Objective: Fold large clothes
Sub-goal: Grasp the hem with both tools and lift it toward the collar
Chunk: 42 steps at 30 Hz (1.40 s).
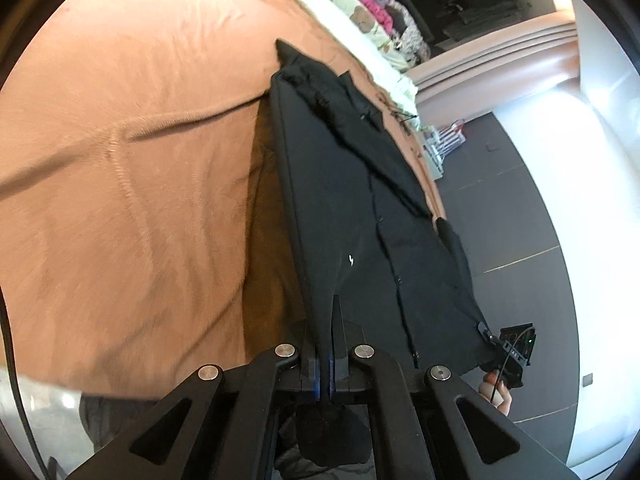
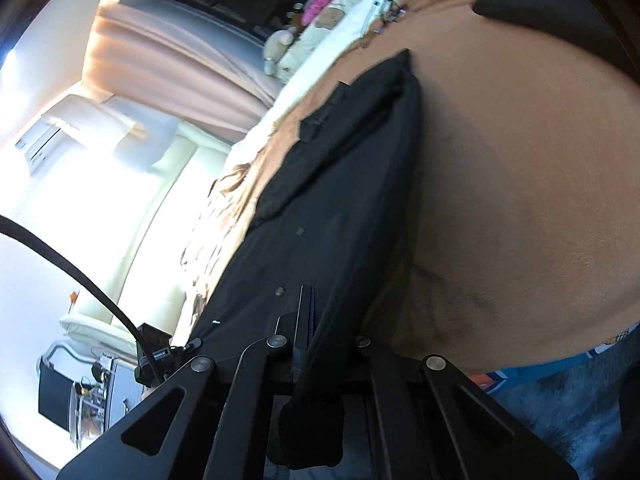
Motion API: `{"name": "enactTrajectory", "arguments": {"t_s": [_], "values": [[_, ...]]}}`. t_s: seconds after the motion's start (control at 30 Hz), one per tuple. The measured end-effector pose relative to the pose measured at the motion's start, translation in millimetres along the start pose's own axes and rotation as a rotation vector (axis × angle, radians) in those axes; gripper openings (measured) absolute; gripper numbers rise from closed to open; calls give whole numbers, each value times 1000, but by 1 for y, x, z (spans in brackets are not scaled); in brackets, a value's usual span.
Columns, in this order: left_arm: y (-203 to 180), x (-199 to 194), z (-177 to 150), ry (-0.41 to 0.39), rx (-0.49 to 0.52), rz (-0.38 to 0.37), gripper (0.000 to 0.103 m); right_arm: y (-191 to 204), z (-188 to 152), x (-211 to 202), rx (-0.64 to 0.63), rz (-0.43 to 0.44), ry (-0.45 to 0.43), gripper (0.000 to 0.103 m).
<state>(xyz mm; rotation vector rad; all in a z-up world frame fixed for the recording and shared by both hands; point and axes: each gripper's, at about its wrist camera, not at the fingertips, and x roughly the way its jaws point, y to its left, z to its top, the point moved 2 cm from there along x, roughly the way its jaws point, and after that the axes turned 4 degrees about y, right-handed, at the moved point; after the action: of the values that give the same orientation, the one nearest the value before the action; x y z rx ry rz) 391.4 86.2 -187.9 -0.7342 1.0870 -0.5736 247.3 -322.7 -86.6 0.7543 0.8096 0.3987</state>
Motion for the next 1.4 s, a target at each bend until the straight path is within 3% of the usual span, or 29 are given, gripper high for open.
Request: {"name": "enactTrajectory", "arguments": {"t_s": [0.23,0.5,0.97,1.2,1.4], "values": [[-12,-46,-31,-54,20,-25,1,26,-28,-15,-69,42,2,0],[-24,-76,-68,-90,36,-30,1,13,-67,-61,-109,72,15,0],[-49,-129,-135,-164,86,-52,1,10,-96,-80,-166,110,-5,0],[-46,-131,-132,-170,89,-67,1,5,-91,-79,-175,96,-7,0],[-61,-134,-93,-199,110,-84,1,19,-53,-74,-215,88,-39,0]]}}
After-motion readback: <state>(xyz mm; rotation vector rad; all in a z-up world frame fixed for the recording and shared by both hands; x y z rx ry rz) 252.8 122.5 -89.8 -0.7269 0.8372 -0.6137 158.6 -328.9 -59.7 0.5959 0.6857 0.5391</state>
